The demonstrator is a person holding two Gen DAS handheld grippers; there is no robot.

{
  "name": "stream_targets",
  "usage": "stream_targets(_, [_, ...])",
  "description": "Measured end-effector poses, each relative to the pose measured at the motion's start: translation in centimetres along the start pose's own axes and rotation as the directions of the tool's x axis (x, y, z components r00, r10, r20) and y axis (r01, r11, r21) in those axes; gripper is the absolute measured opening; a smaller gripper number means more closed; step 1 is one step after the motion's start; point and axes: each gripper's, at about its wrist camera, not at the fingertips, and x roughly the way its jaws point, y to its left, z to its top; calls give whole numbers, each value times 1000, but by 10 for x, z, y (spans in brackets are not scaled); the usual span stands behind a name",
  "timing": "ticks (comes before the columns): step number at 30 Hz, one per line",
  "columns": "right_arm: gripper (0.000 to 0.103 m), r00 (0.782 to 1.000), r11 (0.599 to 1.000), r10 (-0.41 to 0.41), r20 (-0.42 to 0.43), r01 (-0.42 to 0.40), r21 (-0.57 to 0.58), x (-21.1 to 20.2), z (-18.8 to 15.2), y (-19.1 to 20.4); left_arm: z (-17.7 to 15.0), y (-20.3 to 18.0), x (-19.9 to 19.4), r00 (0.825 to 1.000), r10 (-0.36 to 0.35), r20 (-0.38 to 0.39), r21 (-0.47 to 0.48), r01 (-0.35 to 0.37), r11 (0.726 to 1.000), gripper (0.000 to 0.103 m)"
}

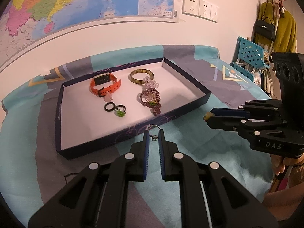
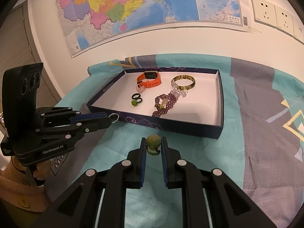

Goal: Organize jewelry
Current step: 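Carry the silver ring with the left tool while the right tool carries the charm into the box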

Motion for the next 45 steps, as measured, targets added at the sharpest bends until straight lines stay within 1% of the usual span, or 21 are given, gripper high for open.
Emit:
stream_targets(12, [13,1000,1000,13,21,-13,-25,15,29,1,16,13,6,999,33,23,-18,-33,999,10])
stream_targets(14, [13,1000,1000,14,23,-13,-26,18,34,0,18,18,9,999,32,21,-30,-31,999,10])
stream_targets(21, [13,1000,1000,14,19,-14,-24,32,49,-5,26,31,21,998,57,11,-48,-56,997,10])
stream_targets(31, [13,1000,1000,8,-1,-8,-21,52,59,-8,34,41,35,997,72,2,-61,-72,996,10])
stream_targets(45, [13,1000,1000,-6,-26,6,-20,74,68,-9,36,48,50,996,89,-14,-72,-90,993,10])
